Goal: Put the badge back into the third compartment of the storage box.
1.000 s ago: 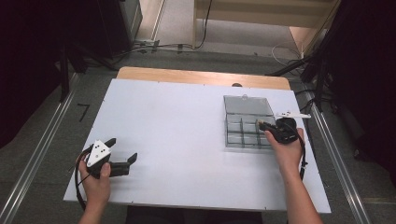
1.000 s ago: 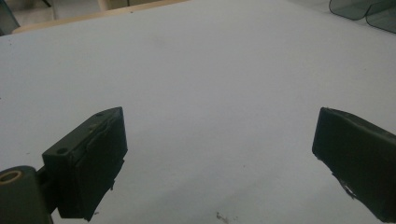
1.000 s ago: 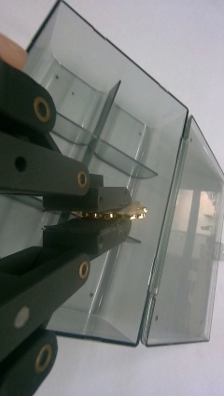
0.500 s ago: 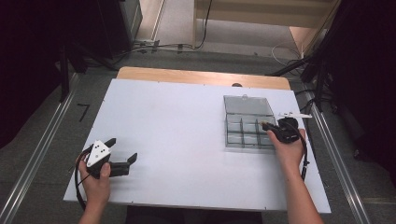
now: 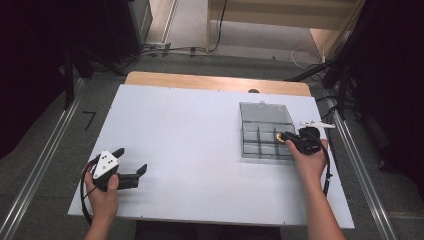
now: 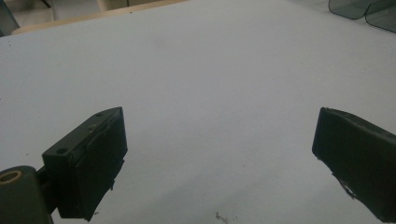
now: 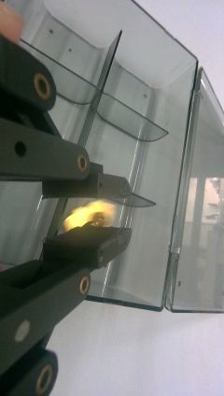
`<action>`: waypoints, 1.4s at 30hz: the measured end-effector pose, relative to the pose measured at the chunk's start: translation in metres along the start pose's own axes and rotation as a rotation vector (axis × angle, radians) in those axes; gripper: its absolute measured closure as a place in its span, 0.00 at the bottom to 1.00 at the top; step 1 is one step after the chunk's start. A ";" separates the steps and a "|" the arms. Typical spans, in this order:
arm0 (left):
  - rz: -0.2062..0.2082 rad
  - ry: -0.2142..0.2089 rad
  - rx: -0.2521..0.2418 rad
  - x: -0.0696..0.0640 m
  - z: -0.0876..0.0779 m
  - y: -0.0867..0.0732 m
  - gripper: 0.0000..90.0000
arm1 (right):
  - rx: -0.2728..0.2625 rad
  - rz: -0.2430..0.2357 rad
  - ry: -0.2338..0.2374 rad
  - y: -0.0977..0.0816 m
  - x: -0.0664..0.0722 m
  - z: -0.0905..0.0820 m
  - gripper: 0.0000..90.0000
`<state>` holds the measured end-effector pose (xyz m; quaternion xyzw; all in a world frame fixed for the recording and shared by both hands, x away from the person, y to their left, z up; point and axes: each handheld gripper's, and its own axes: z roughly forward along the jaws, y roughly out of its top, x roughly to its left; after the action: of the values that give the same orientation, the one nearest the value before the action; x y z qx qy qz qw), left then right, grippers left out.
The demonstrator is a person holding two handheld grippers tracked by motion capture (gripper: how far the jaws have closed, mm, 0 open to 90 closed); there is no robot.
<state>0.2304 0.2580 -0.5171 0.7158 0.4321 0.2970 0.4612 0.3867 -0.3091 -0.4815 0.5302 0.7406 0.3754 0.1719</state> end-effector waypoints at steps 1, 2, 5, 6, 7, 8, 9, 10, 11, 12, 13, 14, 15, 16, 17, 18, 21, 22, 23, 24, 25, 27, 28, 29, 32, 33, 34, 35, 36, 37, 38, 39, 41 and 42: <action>-0.001 0.000 0.000 0.000 0.000 0.000 0.04 | -0.004 0.002 0.004 0.000 0.000 -0.001 0.77; 0.000 0.000 0.000 0.000 0.000 0.000 0.04 | -0.010 0.001 0.009 0.000 0.001 -0.002 0.76; 0.000 -0.001 0.000 0.000 0.000 0.000 0.04 | -0.019 -0.012 0.024 0.000 0.004 -0.005 0.72; 0.001 0.000 0.000 0.000 0.000 0.000 0.04 | -0.020 -0.018 0.025 0.000 0.005 -0.006 0.71; 0.000 -0.001 0.000 0.000 0.000 0.000 0.04 | -0.023 -0.022 0.027 -0.001 0.006 -0.007 0.70; 0.001 0.000 0.000 0.000 0.000 0.000 0.04 | -0.023 -0.025 0.030 -0.001 0.007 -0.007 0.69; 0.001 0.000 0.000 0.000 0.000 0.000 0.04 | -0.024 -0.023 0.033 -0.002 0.007 -0.008 0.68; 0.000 0.000 0.000 0.000 0.000 0.000 0.04 | -0.025 -0.021 0.035 -0.003 0.007 -0.008 0.68; 0.002 0.000 0.001 0.000 0.000 0.000 0.04 | -0.026 -0.019 0.037 -0.003 0.007 -0.009 0.67; 0.001 -0.001 0.000 0.000 0.000 0.000 0.04 | -0.028 -0.014 0.040 -0.004 0.007 -0.009 0.67; 0.002 0.000 0.000 0.000 0.000 0.000 0.04 | -0.030 -0.016 0.043 -0.005 0.006 -0.010 0.66; 0.001 0.000 -0.001 0.000 0.000 0.000 0.04 | -0.031 -0.012 0.043 -0.006 0.006 -0.011 0.66; 0.002 0.000 -0.001 0.000 0.000 0.000 0.04 | -0.032 -0.014 0.044 -0.007 0.006 -0.011 0.65; 0.001 0.000 -0.001 0.000 0.000 0.000 0.04 | -0.033 -0.011 0.046 -0.007 0.005 -0.012 0.64; 0.002 0.000 0.000 0.000 0.000 0.000 0.04 | -0.035 -0.012 0.048 -0.008 0.005 -0.012 0.63; 0.002 0.000 -0.001 0.000 0.000 0.000 0.04 | -0.038 -0.012 0.052 -0.008 0.004 -0.013 0.62; 0.002 0.000 0.000 0.000 0.000 0.000 0.04 | -0.052 -0.015 0.061 -0.008 0.003 -0.017 0.60; 0.001 0.001 0.000 0.000 0.000 0.000 0.04 | -0.055 -0.015 0.062 -0.007 0.003 -0.018 0.60; 0.002 0.000 0.001 0.000 0.000 0.000 0.04 | -0.056 -0.017 0.063 -0.007 0.003 -0.019 0.59; 0.002 0.001 0.000 0.000 0.000 0.000 0.04 | -0.056 -0.019 0.063 -0.007 0.003 -0.020 0.58; 0.002 0.001 0.000 0.000 0.000 0.000 0.04 | -0.055 -0.024 0.066 -0.007 0.003 -0.020 0.57; 0.002 0.001 0.000 0.000 0.000 0.000 0.04 | -0.055 -0.029 0.072 -0.007 0.004 -0.021 0.55; 0.002 0.000 -0.001 0.000 0.000 0.000 0.04 | -0.056 -0.032 0.077 -0.007 0.004 -0.022 0.54; 0.003 0.000 0.000 0.000 0.000 0.000 0.04 | -0.059 -0.034 0.080 -0.007 0.005 -0.023 0.53; 0.002 0.000 -0.001 0.000 0.000 0.000 0.04 | -0.070 -0.041 0.093 -0.008 0.007 -0.027 0.50; 0.003 0.000 0.000 0.000 0.000 0.000 0.04 | -0.072 -0.044 0.097 -0.008 0.008 -0.028 0.49; 0.003 0.000 0.000 0.000 0.000 0.000 0.04 | -0.074 -0.046 0.101 -0.009 0.009 -0.029 0.48; 0.003 0.000 0.000 0.000 0.000 0.000 0.04 | -0.074 -0.048 0.103 -0.009 0.010 -0.031 0.47; 0.003 0.000 0.000 0.000 0.000 0.000 0.04 | -0.077 -0.052 0.108 -0.010 0.010 -0.032 0.46; 0.003 0.000 0.000 0.000 0.000 0.000 0.04 | -0.080 -0.054 0.109 -0.010 0.011 -0.034 0.45; 0.003 0.000 0.000 0.000 0.000 0.000 0.04 | -0.086 -0.055 0.111 -0.011 0.011 -0.035 0.44; 0.003 0.000 -0.001 0.000 0.000 0.000 0.04 | -0.090 -0.056 0.113 -0.011 0.012 -0.037 0.43; 0.003 0.000 -0.001 0.000 0.000 0.000 0.04 | -0.097 -0.057 0.120 -0.013 0.013 -0.040 0.41; 0.003 0.000 0.000 0.000 0.000 0.000 0.04 | -0.098 -0.061 0.121 -0.014 0.014 -0.041 0.40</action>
<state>0.2304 0.2576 -0.5173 0.7163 0.4310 0.2978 0.4609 0.3456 -0.3140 -0.4629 0.4747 0.7461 0.4370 0.1641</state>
